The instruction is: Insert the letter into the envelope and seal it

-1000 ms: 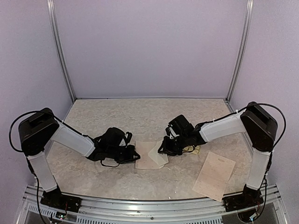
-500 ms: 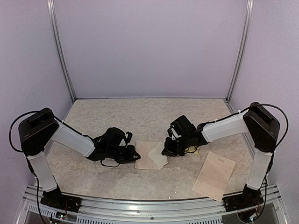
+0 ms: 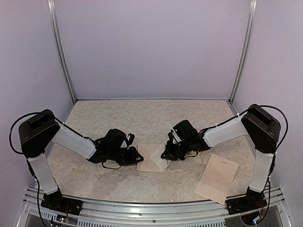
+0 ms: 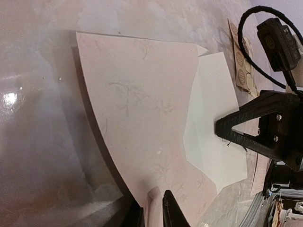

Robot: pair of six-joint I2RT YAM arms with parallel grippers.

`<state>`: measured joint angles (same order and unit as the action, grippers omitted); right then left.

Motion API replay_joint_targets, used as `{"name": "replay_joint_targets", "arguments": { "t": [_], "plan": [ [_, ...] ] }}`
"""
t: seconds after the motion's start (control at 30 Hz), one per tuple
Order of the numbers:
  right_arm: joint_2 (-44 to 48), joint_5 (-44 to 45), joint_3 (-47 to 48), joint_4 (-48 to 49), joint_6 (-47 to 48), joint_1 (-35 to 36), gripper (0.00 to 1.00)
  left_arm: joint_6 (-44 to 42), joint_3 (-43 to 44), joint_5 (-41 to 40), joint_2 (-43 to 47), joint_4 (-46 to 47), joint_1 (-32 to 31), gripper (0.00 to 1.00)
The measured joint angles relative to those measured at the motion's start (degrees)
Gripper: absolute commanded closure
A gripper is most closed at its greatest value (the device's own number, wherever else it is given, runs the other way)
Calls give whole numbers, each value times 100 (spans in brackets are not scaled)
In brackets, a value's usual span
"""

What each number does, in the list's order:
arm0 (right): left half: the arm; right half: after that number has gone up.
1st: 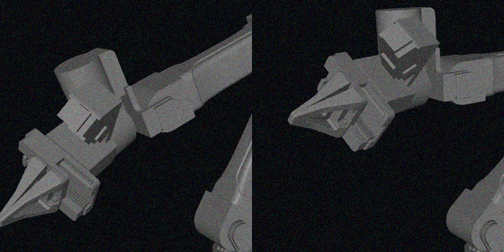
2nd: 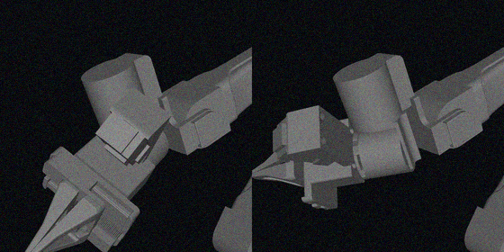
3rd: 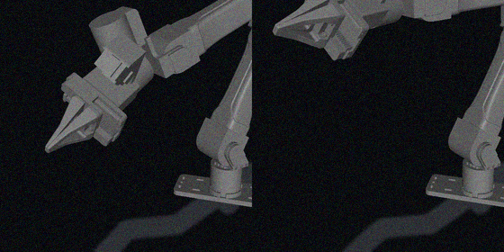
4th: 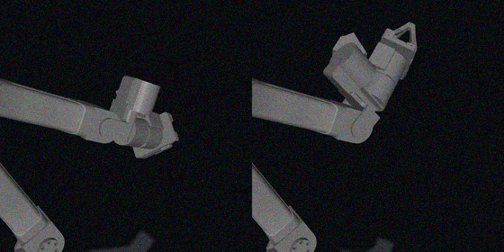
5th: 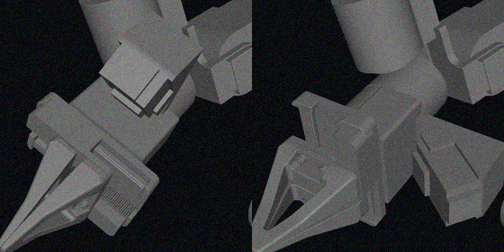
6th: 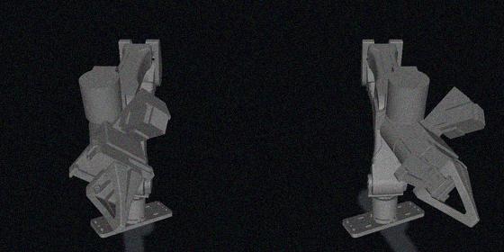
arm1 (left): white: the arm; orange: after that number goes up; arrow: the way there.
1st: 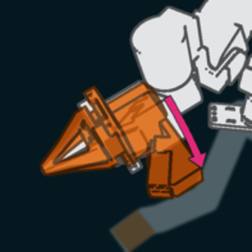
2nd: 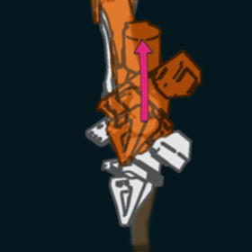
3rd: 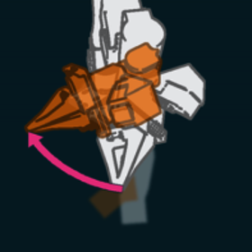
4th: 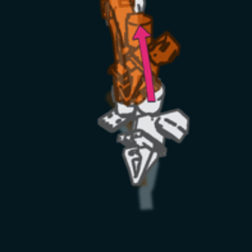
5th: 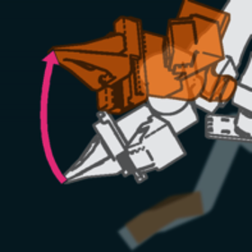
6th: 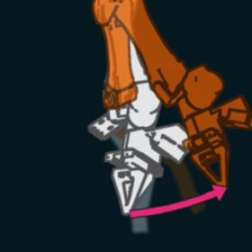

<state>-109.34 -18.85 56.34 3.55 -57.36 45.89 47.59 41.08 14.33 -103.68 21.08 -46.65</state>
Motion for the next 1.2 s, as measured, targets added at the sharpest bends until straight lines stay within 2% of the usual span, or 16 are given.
{"name": "replay_joint_targets", "arguments": {
  "t": [0.4,0.63,0.73,0.8,1.2],
  "plan": [
    [-142,-175,0,326,-111,2,100,63,-2,94,-66,144,0,88],
    [-157,-170,0,367,-170,13,100,120,-35,83,-72,166,0,97],
    [-153,-131,2,334,-138,15,86,131,-61,61,-72,181,0,98],
    [-120,-107,11,317,-109,24,84,133,-72,63,-72,192,-4,98],
    [214,-50,-278,55,-42,55,88,149,-129,63,-68,273,-31,99]
  ]
}}
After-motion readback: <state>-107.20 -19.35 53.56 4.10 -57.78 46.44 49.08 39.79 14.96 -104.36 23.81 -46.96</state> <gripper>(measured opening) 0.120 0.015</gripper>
